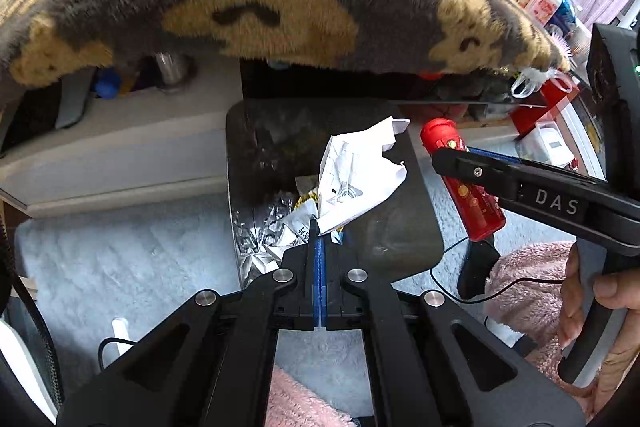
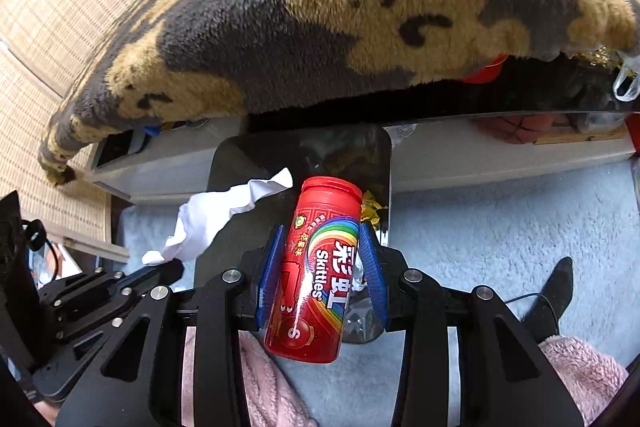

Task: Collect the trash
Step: 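Lower the paper and Skittles tube into the bin and open both tools, then raise both tools back to the remaining items on the cushion, then grasp the clear spoon with pink-starred lid with the left tool while the right tool grasps a white wrapper, then lower both held items into the bin and open both tools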

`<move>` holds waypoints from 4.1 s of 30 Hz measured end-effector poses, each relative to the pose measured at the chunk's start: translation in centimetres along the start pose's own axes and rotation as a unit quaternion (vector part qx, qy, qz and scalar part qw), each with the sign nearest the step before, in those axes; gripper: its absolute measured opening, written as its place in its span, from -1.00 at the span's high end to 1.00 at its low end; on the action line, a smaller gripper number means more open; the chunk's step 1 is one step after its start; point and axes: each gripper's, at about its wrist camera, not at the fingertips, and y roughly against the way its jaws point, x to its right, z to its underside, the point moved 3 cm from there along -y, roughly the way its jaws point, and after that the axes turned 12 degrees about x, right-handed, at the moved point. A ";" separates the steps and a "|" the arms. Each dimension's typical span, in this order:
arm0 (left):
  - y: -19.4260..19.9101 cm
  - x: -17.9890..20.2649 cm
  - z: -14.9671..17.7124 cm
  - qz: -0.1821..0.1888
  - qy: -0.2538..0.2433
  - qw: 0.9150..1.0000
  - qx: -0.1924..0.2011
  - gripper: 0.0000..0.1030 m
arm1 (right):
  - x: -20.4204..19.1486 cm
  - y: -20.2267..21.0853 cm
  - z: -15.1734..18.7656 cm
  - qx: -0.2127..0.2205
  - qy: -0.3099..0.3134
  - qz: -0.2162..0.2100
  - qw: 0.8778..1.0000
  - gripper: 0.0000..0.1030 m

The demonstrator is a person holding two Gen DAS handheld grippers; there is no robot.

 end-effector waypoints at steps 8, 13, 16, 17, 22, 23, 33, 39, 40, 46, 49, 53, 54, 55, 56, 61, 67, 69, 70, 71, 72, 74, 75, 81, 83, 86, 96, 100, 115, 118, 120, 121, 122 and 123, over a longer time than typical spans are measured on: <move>-2.2 -0.9 -0.4 0.007 0.017 1.000 -0.020 0.89 | 0.1 -2.0 -0.7 -0.008 -0.014 0.000 1.000 0.18; -1.8 -1.2 -0.5 0.001 0.018 1.000 -0.016 0.68 | 0.2 -1.6 -1.2 0.001 -0.017 0.006 1.000 -0.06; -0.8 -1.4 -0.7 -0.004 0.020 1.000 -0.006 0.54 | 0.4 -0.8 -1.4 0.010 -0.015 0.012 1.000 -0.24; -0.5 -1.4 -0.8 -0.005 0.020 1.000 -0.003 0.45 | 0.4 -0.6 -1.5 0.013 -0.014 0.014 1.000 -0.33; 2.3 -1.4 -1.7 -0.016 0.012 1.000 0.023 -0.19 | 1.0 2.1 -2.1 0.049 -0.001 0.034 0.998 -0.84; 2.9 -1.3 -1.9 -0.018 0.010 0.999 0.029 -0.33 | 1.2 2.8 -2.4 0.055 0.000 0.037 0.998 -0.87; 7.9 -2.6 -8.1 -0.040 0.006 0.995 0.093 -0.73 | 1.4 7.7 -9.2 0.126 -0.036 0.031 0.991 -0.91; 8.2 -3.8 -12.5 -0.055 0.004 0.991 0.119 -0.73 | -0.2 7.2 -13.9 0.142 -0.020 0.024 0.989 -0.91; 8.2 -4.0 -12.9 -0.056 0.004 0.991 0.121 -0.73 | -0.6 7.0 -14.6 0.144 -0.017 0.023 0.989 -0.91; 6.6 -5.1 -16.3 -0.063 0.004 0.990 0.125 -0.73 | -1.9 4.2 -17.9 0.139 0.001 0.019 0.990 -0.89; 5.6 -5.5 -17.8 -0.066 0.001 0.990 0.125 -0.73 | -2.1 2.7 -19.1 0.135 0.004 0.017 0.991 -0.75; 4.4 -6.1 -19.7 -0.068 0.001 0.990 0.124 -0.73 | -2.4 -0.2 -20.2 0.118 0.011 0.013 0.993 -0.37; 4.2 -6.1 -20.0 -0.068 0.001 0.990 0.125 -0.73 | -2.5 -0.6 -20.4 0.117 0.013 0.013 0.993 -0.33; 3.9 -6.2 -20.5 -0.067 0.000 0.990 0.126 -0.73 | -2.6 -1.2 -20.6 0.116 0.017 0.014 0.993 -0.27; 3.7 -6.2 -20.8 -0.067 0.000 0.990 0.126 -0.73 | -2.6 -1.8 -20.7 0.114 0.019 0.016 0.993 -0.25; 2.1 -6.2 -22.7 -0.068 -0.008 0.990 0.125 -0.73 | -2.3 -4.1 -21.5 0.109 0.018 0.012 0.994 -0.12; 0.3 -5.5 -25.2 -0.065 -0.015 0.989 0.129 -0.73 | -2.0 -4.8 -22.3 0.109 0.022 0.003 0.994 0.55; -0.3 -5.1 -26.0 -0.062 -0.020 0.989 0.131 -0.73 | -1.6 -4.5 -22.5 0.108 0.016 -0.004 0.994 0.64; -0.7 -4.9 -26.4 -0.061 -0.022 0.989 0.131 -0.73 | -1.4 -4.2 -22.5 0.108 0.012 -0.008 0.994 0.68; -1.1 -4.6 -26.8 -0.059 -0.025 0.989 0.131 -0.73 | -1.3 -4.0 -22.4 0.109 0.010 -0.009 0.994 0.70; -1.7 -4.3 -27.3 -0.058 -0.028 0.989 0.131 -0.73 | -1.1 -3.5 -22.5 0.114 0.009 -0.008 0.993 0.71; -2.5 -4.0 -27.9 -0.055 -0.032 0.989 0.130 -0.73 | -0.7 -2.8 -22.5 0.121 0.004 -0.008 0.993 0.71; -3.1 -3.8 -28.4 -0.052 -0.034 0.990 0.129 -0.73 | -0.5 -2.4 -22.6 0.124 0.001 -0.007 0.992 0.71; -6.7 -2.2 -30.1 -0.043 -0.060 0.990 0.117 -0.73 | 0.9 -1.4 -23.4 0.132 -0.007 0.001 0.991 0.72; -7.9 -1.6 -30.7 -0.047 -0.071 0.990 0.114 -0.71 | 1.1 -1.2 -23.6 0.132 -0.007 -0.001 0.991 0.72; -9.4 -1.2 -31.4 -0.042 -0.077 0.990 0.110 -0.71 | 1.5 -1.2 -23.8 0.133 -0.010 -0.004 0.991 0.72; -12.3 -1.4 -32.5 -0.033 -0.094 0.991 0.092 0.08 | 3.0 -2.6 -23.8 0.125 -0.028 -0.002 0.992 0.72; -11.6 -1.6 -32.5 -0.029 -0.092 0.991 0.097 0.10 | 2.9 -2.4 -23.8 0.127 -0.029 -0.002 0.992 0.72; -0.8 -1.8 -25.8 -0.020 -0.035 0.992 0.120 0.11 | -1.4 4.1 -18.9 0.132 -0.011 -0.025 0.991 0.71; 2.3 -1.6 -23.7 -0.017 -0.023 0.991 0.128 0.10 | -2.4 6.1 -17.0 0.136 -0.002 -0.025 0.990 0.71; 4.1 -1.3 -22.3 -0.015 -0.016 0.991 0.132 0.10 | -2.7 7.3 -15.6 0.136 -0.004 -0.029 0.990 0.71; 5.0 -1.1 -21.5 -0.015 -0.013 0.991 0.135 0.10 | -2.9 7.7 -15.1 0.137 -0.003 -0.029 0.990 0.71; 5.9 -1.0 -20.7 -0.013 -0.010 0.991 0.136 0.10 | -3.1 8.5 -14.2 0.138 0.002 -0.029 0.990 0.71; 6.6 -0.8 -20.0 -0.011 -0.009 0.991 0.137 0.10 | -3.2 8.9 -13.6 0.138 0.005 -0.028 0.990 0.71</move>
